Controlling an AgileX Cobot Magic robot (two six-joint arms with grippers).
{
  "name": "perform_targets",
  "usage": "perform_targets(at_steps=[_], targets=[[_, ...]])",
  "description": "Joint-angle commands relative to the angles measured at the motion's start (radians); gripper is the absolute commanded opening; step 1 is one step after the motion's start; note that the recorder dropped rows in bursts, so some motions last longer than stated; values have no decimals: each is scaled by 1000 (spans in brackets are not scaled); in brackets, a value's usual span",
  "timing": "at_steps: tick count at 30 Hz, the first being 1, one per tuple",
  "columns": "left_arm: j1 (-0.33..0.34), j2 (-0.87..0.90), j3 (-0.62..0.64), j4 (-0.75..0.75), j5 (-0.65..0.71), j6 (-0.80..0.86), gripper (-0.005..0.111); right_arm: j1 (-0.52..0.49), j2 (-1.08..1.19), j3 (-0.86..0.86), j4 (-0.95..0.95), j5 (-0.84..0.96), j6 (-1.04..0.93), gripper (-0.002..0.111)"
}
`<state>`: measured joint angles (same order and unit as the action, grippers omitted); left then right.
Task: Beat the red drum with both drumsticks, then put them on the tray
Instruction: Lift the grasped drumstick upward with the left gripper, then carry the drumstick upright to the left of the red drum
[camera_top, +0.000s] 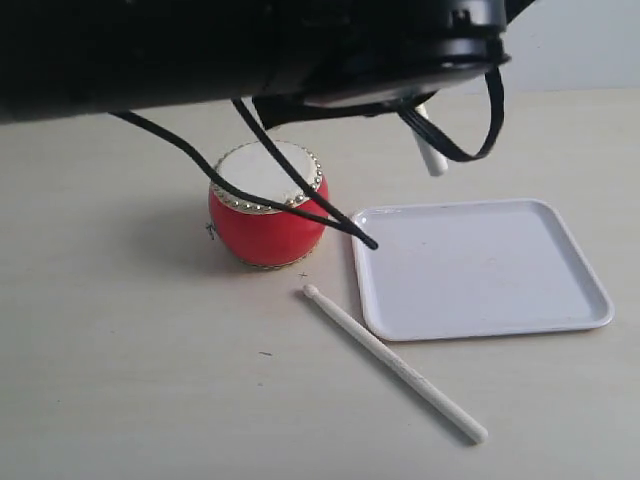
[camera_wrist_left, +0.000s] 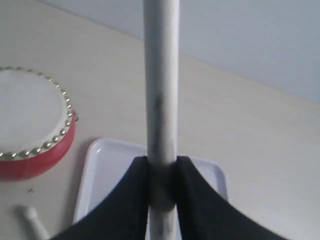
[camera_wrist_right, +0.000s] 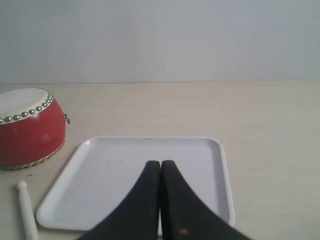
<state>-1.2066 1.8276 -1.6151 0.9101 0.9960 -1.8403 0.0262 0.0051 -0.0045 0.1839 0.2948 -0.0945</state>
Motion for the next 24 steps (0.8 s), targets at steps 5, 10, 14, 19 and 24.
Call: perform_targets(at_steps=[5, 10, 14, 19, 24], targets=[[-4, 92, 6, -166, 150, -2, 0, -2, -5, 4, 1, -6, -9, 0], [-4, 104, 42, -192, 150, -16, 0, -2, -5, 4, 1, -6, -9, 0], [-2, 104, 58, -199, 152, -20, 0, -2, -5, 4, 1, -6, -9, 0], [-2, 104, 67, -206, 150, -20, 0, -2, -5, 4, 1, -6, -9, 0], [-2, 104, 67, -210, 150, -20, 0, -2, -5, 4, 1, -6, -9, 0]])
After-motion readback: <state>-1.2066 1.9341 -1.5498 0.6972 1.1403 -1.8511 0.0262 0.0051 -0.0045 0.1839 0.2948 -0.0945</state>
